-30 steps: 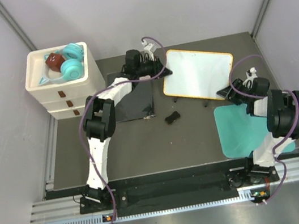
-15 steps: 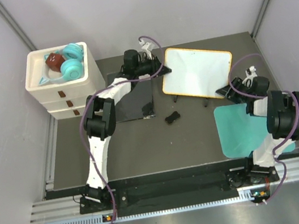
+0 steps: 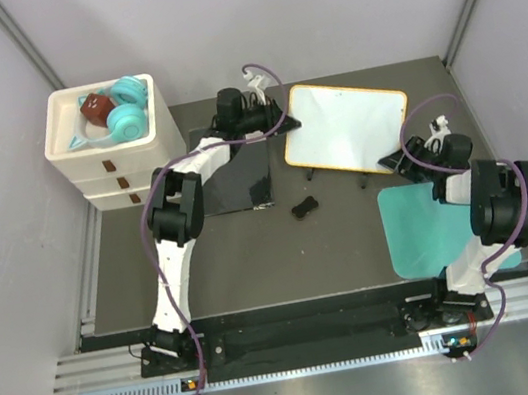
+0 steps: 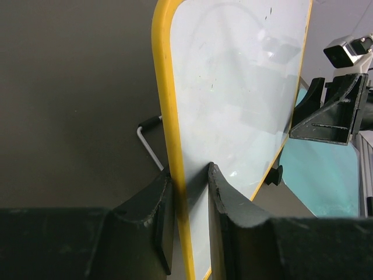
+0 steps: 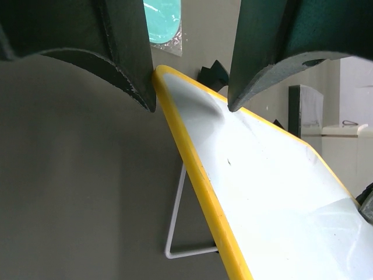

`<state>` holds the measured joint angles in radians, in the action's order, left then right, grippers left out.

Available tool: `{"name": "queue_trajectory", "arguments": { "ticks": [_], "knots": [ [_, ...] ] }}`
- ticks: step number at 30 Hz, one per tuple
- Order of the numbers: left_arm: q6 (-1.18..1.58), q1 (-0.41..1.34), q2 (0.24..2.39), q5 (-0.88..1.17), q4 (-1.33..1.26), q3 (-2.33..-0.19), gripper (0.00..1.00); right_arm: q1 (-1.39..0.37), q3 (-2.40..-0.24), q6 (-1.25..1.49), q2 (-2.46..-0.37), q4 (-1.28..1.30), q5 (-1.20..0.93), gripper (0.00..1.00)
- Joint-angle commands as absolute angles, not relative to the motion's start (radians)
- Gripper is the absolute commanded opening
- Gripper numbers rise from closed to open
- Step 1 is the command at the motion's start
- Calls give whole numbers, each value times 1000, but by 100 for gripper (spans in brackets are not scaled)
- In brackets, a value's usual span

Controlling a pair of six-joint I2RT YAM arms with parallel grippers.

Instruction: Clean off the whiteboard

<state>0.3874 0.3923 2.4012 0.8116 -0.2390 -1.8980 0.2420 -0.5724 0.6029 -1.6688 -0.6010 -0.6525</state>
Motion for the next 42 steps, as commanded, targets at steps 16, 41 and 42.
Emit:
{"name": "queue_trajectory", "arguments": {
  "ticks": [16, 41, 42],
  "knots": [
    [311, 393, 2447, 494, -244, -1945, 23, 201, -624, 577, -1603, -646, -676, 53],
    [302, 393, 2355, 525, -313, -1764, 62, 190, -609, 518, -1545, -546, -647, 57],
    [301, 393, 2346, 528, -322, -1755, 63, 190, -612, 518, -1546, -542, -647, 57]
  ]
}}
